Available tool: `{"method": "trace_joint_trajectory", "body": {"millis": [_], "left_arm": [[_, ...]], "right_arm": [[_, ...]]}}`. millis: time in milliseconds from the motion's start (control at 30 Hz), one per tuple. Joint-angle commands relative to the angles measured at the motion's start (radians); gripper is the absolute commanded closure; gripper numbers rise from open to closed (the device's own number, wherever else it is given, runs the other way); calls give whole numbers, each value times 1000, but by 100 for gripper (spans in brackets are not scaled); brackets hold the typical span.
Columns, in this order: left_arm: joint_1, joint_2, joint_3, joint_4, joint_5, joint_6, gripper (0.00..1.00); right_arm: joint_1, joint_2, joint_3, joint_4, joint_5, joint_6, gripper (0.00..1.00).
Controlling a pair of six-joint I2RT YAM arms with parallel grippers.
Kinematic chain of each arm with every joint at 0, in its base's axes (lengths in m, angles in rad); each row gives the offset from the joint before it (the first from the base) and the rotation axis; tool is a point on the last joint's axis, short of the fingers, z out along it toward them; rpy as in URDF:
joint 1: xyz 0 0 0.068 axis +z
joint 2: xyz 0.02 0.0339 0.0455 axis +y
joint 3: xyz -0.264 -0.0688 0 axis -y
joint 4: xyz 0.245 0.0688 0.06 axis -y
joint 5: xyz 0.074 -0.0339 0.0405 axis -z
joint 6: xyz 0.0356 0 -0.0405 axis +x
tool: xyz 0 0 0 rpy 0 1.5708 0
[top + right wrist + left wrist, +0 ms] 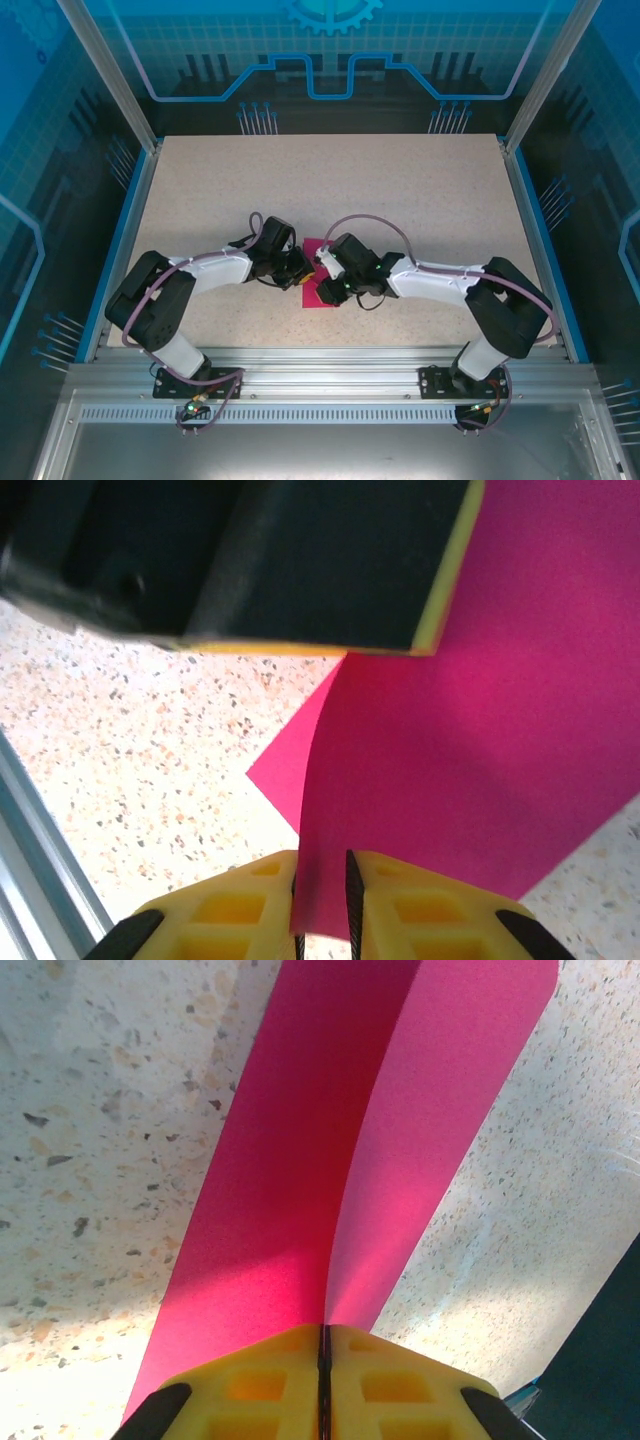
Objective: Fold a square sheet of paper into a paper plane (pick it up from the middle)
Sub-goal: Fold the triangle a second time at the center of the table.
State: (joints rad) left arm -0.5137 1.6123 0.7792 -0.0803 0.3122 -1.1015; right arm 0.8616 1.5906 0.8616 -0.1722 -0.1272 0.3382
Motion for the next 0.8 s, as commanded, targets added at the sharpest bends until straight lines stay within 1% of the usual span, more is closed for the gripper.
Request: {"method": "trace_joint_trajectory", "body": {"millis": [0, 100, 300, 467, 600, 767], "left_arm": [[-4, 18, 33, -12, 17, -13, 90], [-3, 23, 36, -11, 19, -13, 90], [-3, 24, 37, -13, 19, -11, 91], [-4, 26, 38, -12, 21, -12, 91], [-3, 29, 38, -13, 24, -10, 91], [-4, 27, 38, -16, 21, -8, 90]], "right_arm": [[35, -26, -25, -6, 82, -34, 80], [53, -28, -36, 4, 115, -37, 80], [59, -30, -40, 33, 148, -27, 82], [58, -38, -40, 52, 141, -24, 83], [59, -38, -45, 57, 132, -22, 87], [50, -47, -51, 54, 109, -19, 96]]}}
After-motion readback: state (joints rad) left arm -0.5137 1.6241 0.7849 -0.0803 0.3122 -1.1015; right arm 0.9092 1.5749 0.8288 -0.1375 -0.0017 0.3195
